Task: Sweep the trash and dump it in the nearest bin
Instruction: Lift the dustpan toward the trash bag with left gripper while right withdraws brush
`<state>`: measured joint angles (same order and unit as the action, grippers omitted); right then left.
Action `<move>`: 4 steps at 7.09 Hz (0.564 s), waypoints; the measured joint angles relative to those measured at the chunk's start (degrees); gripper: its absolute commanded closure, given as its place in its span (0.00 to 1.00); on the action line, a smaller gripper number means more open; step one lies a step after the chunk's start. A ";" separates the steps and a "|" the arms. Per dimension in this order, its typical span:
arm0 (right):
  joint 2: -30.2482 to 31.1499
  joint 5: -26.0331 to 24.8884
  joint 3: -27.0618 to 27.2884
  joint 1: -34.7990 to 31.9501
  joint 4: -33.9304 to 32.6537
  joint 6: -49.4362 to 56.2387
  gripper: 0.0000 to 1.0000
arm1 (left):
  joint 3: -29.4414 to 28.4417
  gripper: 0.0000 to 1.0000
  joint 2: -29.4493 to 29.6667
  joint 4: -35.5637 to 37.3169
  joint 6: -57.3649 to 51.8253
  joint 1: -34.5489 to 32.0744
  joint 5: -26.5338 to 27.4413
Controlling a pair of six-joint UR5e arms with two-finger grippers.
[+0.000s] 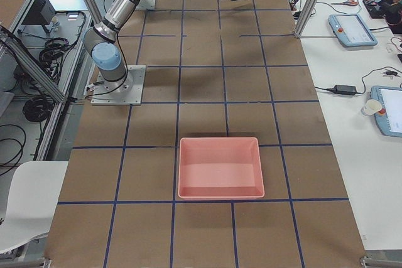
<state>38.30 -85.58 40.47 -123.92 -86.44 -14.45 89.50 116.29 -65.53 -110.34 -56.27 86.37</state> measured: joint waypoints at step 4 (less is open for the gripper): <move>16.43 -2.57 23.57 4.82 -0.06 -5.72 0.97 | 0.86 0.99 -3.11 -1.70 1.90 3.40 -5.02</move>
<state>54.73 -88.16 64.04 -119.10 -86.50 -20.17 90.36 113.18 -67.23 -108.45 -52.87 81.34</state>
